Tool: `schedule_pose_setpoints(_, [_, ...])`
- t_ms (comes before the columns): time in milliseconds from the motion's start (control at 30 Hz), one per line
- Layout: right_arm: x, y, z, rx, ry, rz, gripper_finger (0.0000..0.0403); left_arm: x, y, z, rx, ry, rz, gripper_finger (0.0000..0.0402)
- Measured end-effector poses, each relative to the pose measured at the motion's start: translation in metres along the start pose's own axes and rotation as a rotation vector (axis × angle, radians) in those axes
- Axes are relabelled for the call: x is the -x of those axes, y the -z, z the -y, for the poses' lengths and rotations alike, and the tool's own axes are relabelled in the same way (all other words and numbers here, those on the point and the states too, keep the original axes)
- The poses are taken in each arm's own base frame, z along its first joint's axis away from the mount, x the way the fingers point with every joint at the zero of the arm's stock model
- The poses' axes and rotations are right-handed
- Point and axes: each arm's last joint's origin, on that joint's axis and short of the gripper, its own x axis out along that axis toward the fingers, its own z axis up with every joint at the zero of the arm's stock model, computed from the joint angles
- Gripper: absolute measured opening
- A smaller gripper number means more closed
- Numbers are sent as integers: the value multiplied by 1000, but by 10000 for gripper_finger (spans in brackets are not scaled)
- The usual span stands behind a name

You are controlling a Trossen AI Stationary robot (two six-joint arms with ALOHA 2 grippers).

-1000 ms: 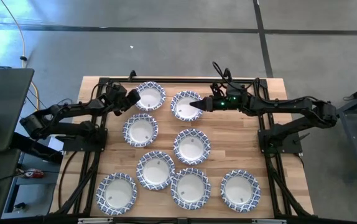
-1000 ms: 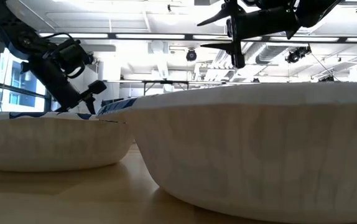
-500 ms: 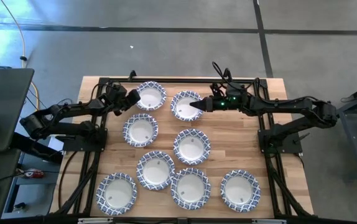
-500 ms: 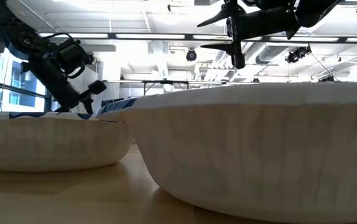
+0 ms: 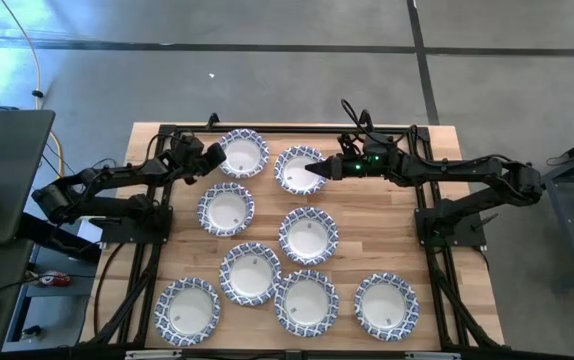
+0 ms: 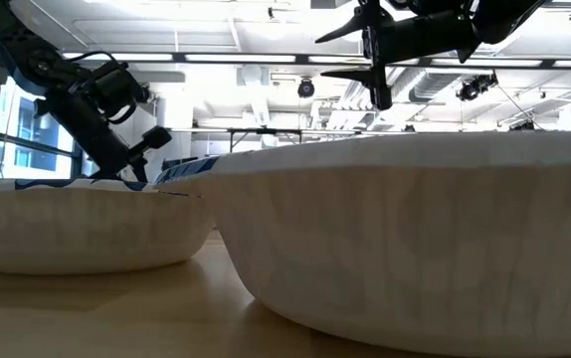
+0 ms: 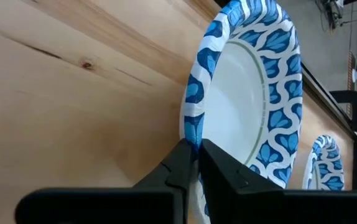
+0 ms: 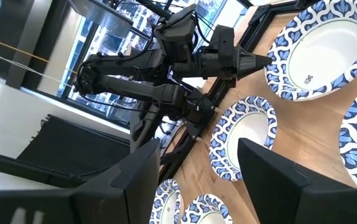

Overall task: Nest bowls inside each other
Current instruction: Stack the white patterned bowl on top of the other white patterned bowls

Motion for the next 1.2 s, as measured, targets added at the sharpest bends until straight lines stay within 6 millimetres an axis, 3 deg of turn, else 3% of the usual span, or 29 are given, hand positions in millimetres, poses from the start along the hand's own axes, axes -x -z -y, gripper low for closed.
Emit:
schedule_pose_setpoints(467, [0, 1, 3, 7, 27, -15, 208, 1, -4, 13, 23, 142, 14, 21])
schedule_pose_setpoints(1200, [7, -15, 21, 14, 94, -23, 208, 5, -12, 27, 37, 313, 58, 19])
